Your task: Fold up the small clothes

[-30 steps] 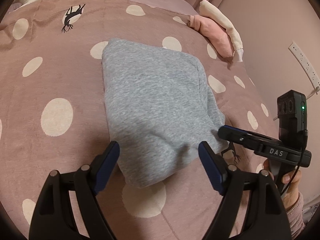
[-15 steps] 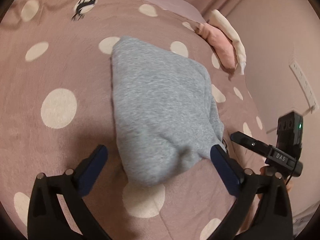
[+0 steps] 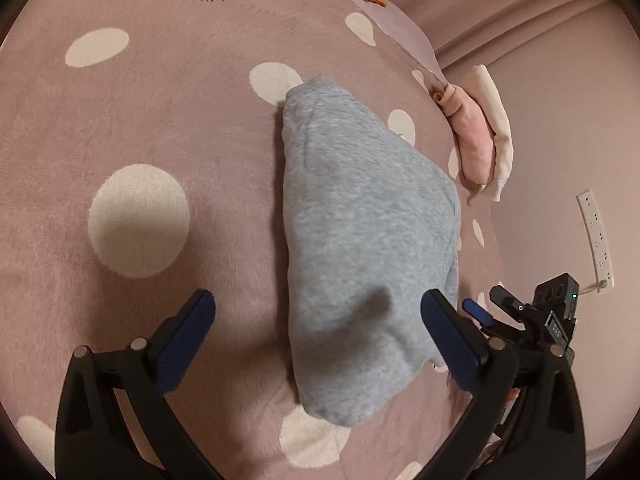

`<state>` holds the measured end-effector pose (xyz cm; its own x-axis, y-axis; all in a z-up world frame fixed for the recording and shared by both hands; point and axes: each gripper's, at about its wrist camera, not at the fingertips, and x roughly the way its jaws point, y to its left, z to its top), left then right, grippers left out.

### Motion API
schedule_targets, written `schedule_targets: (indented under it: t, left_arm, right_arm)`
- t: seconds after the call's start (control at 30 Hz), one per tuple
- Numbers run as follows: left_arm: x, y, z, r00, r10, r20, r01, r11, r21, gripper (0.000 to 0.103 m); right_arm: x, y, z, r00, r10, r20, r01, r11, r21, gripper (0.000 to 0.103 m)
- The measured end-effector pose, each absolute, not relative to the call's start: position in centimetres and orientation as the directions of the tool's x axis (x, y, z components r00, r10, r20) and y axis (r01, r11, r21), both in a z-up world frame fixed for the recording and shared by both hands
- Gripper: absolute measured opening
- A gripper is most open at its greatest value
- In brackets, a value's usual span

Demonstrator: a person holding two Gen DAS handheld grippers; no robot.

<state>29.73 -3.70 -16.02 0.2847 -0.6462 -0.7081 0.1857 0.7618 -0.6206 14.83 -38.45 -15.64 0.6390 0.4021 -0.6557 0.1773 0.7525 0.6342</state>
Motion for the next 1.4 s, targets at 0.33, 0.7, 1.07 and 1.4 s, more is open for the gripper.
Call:
schedule_targets:
  t: [0.33,0.7,1.07,1.4]
  left_arm:
    - [31.0,-4.5,-17.1,0.198,-0.736,-0.648,0.175,0.677,-0.715,0.103]
    - [32.6,-7.2,-17.7,0.128,-0.786,-0.605,0.19,0.618,-0.763,0.103]
    - [33.3,-6.9,-19.2,0.11,-0.807,-0.58,0.14,0.59,-0.795,0.103]
    - [33.7,-7.2,-19.3,0.117,-0.796,-0.594,0.14,0.606,-0.783,0.103]
  right_arm:
    - [17.3,-38.5,-16.9,0.621,0.501,-0.603,0.177,0.66,0.73,0.086]
    - [18.9,-38.0,-18.7,0.592,0.579,-0.561,0.167,0.593,0.788,0.086]
    - [19.8,-38.2,-19.4,0.59,0.619,-0.518,0.149,0.548,0.823,0.086]
    - [21.1,-36.9,-19.4,0.58,0.614,-0.536,0.136,0.575,0.807,0.086]
